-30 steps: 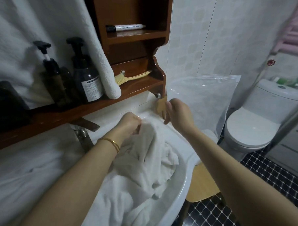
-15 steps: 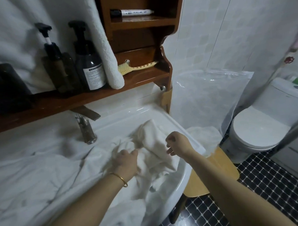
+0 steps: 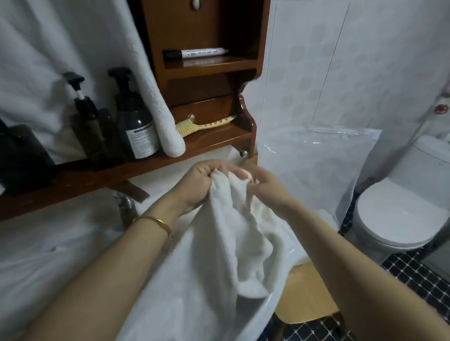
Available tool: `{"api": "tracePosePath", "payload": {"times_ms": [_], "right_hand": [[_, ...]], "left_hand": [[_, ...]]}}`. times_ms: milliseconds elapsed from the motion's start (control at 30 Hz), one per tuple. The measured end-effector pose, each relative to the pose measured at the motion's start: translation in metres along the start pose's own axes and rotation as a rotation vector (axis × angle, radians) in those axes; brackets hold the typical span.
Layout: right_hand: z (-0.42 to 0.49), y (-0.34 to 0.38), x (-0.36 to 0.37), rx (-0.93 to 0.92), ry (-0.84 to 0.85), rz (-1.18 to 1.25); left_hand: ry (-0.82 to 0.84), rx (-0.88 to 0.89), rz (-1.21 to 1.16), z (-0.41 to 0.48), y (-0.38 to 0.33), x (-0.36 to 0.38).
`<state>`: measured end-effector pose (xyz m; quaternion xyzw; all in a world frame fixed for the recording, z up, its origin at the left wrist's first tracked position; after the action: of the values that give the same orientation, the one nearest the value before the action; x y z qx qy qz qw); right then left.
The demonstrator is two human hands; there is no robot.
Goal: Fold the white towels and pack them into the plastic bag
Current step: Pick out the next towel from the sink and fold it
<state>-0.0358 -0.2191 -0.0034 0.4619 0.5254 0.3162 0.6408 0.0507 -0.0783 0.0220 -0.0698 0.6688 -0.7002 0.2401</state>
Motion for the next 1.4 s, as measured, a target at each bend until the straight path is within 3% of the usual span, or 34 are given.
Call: {"api": "tracePosePath", "payload": {"times_ms": [133, 233, 267, 400, 467, 533, 600, 633, 700, 767, 833, 1000, 1100, 1200, 1300, 1400], "right_hand": [[0.011, 0.022, -0.029, -0.041, -0.309, -0.089], [0.018, 0.045, -0.050, -0.085, -0.495, -0.077], [0.021, 0.053, -0.054, -0.092, -0.515, -0.091], [0.024, 0.073, -0.066, -0.170, -0.586, -0.190], [0.022, 0.070, -0.075, -0.135, -0.648, -0.178], [0.019, 0.061, -0.084, -0.061, -0.715, -0.135], [0.016, 0.051, -0.086, 0.024, -0.709, -0.135], [0.014, 0.046, -0.084, 0.058, -0.643, -0.183], [0.009, 0.039, -0.072, 0.061, -0.369, -0.395], [0.006, 0.035, -0.049, -0.019, -0.071, -0.471], [0.005, 0.035, -0.032, -0.114, -0.005, -0.392], [0.007, 0.031, -0.044, -0.105, -0.215, -0.255], [0.006, 0.025, -0.065, 0.011, -0.350, -0.171], [0.003, 0.006, -0.093, 0.199, -0.559, -0.265], [-0.012, -0.014, -0.101, 0.359, -0.586, -0.430], [-0.011, -0.010, -0.073, 0.213, -0.289, -0.548]], "left_hand": [[0.001, 0.034, -0.272, 0.016, -0.033, -0.015], [0.017, -0.035, -0.432, 0.024, -0.044, -0.011], [-0.037, -0.067, -0.284, 0.029, -0.047, -0.008], [-0.291, -0.104, 0.729, 0.042, -0.052, 0.008], [-0.391, -0.057, 0.965, 0.040, -0.046, 0.008], [-0.411, -0.124, 1.090, 0.038, -0.038, 0.002], [-0.351, -0.267, 1.015, 0.036, -0.027, -0.005], [-0.331, -0.348, 0.855, 0.036, -0.024, -0.009], [-0.319, -0.444, 0.459, 0.033, -0.025, -0.010], [-0.226, -0.386, 0.201, 0.034, -0.034, -0.005], [-0.125, -0.314, 0.073, 0.034, -0.047, 0.005], [-0.214, -0.207, 0.608, 0.032, -0.041, -0.003], [-0.233, -0.278, 0.916, 0.023, -0.016, -0.011], [-0.215, -0.448, 1.051, 0.006, 0.008, -0.018], [-0.231, -0.555, 0.988, -0.006, 0.018, -0.030], [-0.192, -0.381, 0.569, 0.000, -0.004, -0.025]]}}
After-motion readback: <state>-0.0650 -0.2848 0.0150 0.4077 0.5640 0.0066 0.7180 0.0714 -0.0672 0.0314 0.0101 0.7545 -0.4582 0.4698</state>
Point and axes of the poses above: each hand's wrist, its own z-axis towards the middle knuckle, its own x-axis out of the palm, y = z × x, the point moved 2 cm from there along z, towards the middle knuckle, and after that the axes turned 8 degrees about y, right-handed, at the moved point
